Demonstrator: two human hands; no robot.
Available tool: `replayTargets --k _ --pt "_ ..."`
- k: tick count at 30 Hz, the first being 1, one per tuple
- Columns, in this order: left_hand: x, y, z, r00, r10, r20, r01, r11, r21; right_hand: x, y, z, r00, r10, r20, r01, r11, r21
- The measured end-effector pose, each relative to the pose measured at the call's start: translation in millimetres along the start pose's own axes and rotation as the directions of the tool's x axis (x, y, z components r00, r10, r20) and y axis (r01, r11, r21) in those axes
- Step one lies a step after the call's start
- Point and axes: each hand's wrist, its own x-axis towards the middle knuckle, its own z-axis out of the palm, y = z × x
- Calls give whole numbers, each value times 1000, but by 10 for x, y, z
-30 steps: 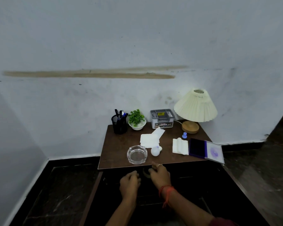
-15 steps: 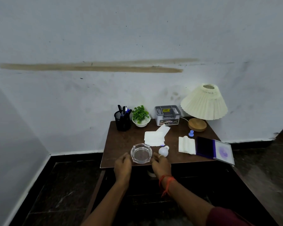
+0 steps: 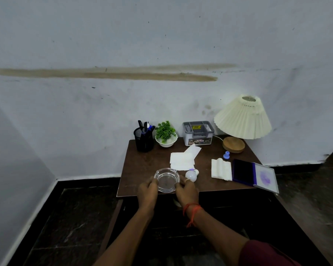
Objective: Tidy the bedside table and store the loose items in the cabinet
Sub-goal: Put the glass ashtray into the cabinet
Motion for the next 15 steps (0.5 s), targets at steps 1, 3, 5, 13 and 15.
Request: replayTargets --k 1,3,5,13,15 --pt "-5 -29 -13 1000 4 2 -4 1000 8 -14 16 6 1000 2 -8 -2 1000 4" --pt "-37 -47 -29 1000 17 -5 -17 1000 13 -53 33 14 1000 7 -24 -7 1000 9" --pt "-109 -32 -44 999 37 -20 -37 999 6 -93 39 13 999 11 -37 -10 1000 24" --pt "-481 -7 -169 995 32 -95 -30 999 21 -329 134 29 999 10 -44 -7 997 75" --pt "-581 -53 -215 995 35 -97 -34 999 10 -416 179 34 999 13 -49 -9 997 80"
